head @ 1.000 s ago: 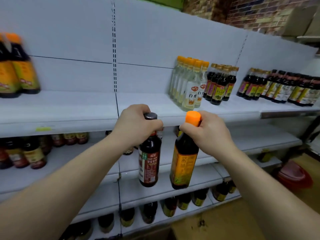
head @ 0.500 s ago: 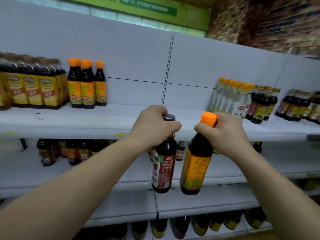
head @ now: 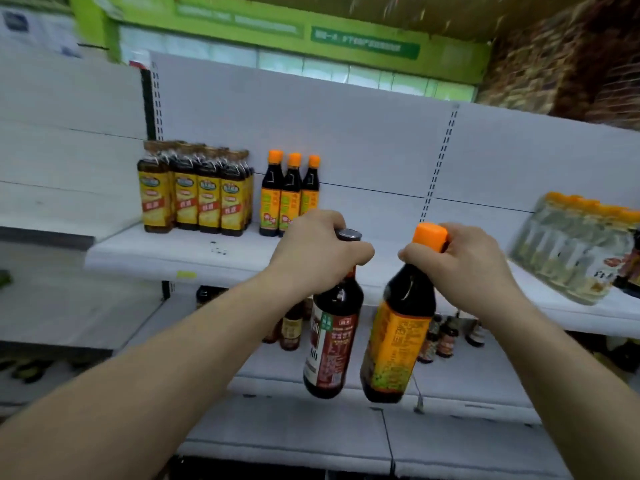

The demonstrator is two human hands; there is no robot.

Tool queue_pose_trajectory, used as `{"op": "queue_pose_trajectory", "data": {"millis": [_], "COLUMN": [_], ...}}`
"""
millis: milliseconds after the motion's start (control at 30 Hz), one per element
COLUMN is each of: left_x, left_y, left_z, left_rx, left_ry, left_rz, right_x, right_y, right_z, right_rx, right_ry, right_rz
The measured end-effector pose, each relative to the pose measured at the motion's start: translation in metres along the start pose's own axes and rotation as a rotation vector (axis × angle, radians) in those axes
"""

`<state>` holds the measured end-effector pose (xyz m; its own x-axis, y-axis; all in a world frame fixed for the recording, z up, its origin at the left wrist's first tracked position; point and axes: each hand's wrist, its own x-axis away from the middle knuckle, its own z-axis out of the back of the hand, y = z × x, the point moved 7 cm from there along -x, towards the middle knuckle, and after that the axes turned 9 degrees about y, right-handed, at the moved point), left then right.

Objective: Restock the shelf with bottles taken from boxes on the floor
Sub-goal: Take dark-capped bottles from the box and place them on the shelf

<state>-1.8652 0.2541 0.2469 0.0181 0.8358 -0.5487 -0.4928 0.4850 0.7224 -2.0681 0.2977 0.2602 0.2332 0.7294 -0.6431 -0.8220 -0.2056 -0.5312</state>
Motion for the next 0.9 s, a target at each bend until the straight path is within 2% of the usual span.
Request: {"op": "queue_pose_trajectory", "data": {"millis": [200, 400, 900], "left_x": [-0.017, -0.038, -0.129], "left_y": [-0.029, -0.056, -0.076], "left_z": [0.052, 0.077, 0.062], "left_rx": [-0.033, -0.09, -0.186], "left_ry": [0.087, 0.143, 0.261], "left_rz": [0.027, 0.087, 0.077], "right_x": [-0.021, -0.045, -0.153], "right_y": [-0.046, -0.056, -0.045], "right_z": [-0.04, -0.074, -0.15], "right_rx": [-0.04, -0.098, -0.181], "right_ry": [-0.039, -0.079, -0.183], "right_rz": [0.049, 0.063, 0.168]}}
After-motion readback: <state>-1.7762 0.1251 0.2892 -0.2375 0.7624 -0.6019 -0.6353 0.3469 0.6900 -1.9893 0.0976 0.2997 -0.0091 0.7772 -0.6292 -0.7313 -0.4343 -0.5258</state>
